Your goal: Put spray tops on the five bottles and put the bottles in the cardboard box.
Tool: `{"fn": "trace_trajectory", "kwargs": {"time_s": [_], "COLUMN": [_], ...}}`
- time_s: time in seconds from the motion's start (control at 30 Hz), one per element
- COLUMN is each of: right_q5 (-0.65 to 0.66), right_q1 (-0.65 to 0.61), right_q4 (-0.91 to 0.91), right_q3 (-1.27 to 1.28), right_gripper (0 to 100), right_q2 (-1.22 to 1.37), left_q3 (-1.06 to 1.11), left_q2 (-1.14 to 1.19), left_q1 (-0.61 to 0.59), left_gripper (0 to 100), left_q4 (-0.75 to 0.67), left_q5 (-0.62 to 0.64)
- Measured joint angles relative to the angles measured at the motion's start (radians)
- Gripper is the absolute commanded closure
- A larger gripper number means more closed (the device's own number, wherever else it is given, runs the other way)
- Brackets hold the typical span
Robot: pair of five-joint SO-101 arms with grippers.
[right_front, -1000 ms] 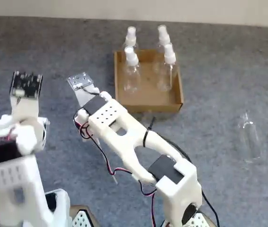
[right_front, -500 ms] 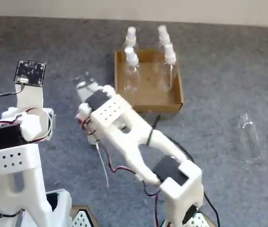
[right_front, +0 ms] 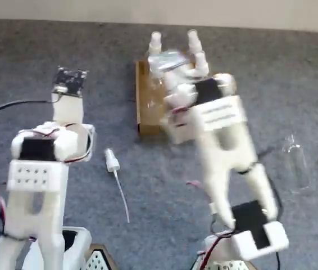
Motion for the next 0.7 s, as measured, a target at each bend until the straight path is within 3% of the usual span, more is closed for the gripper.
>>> {"fn": "trace_trajectory", "kwargs": {"time_s": [0.17, 0.33, 0.43, 0.7], "right_q5": [0.278, 0.437, 0.465, 0.471], "right_q1": [0.400, 0.729, 0.795, 0.827], "right_q4": [-0.026, -0.193, -0.239, -0.290], "right_q3": [0.141, 0.164, 0.169, 0.109], "right_gripper": [75.2, 75.2, 75.2, 75.2], "right_q2": [-0.032, -0.021, 0.057, 0.330], "left_q3": [0.000, 0.006, 0.041, 0.150], "left_q2": [0.206, 0.359, 0.394, 0.402], "left_q1": [0.041, 0.063, 0.083, 0.097], "left_gripper": [87, 87, 87, 87], "left_q4": [-0.117, -0.204, -0.250, -0.350], "left_q5": [0.089, 0.201, 0.250, 0.273]}}
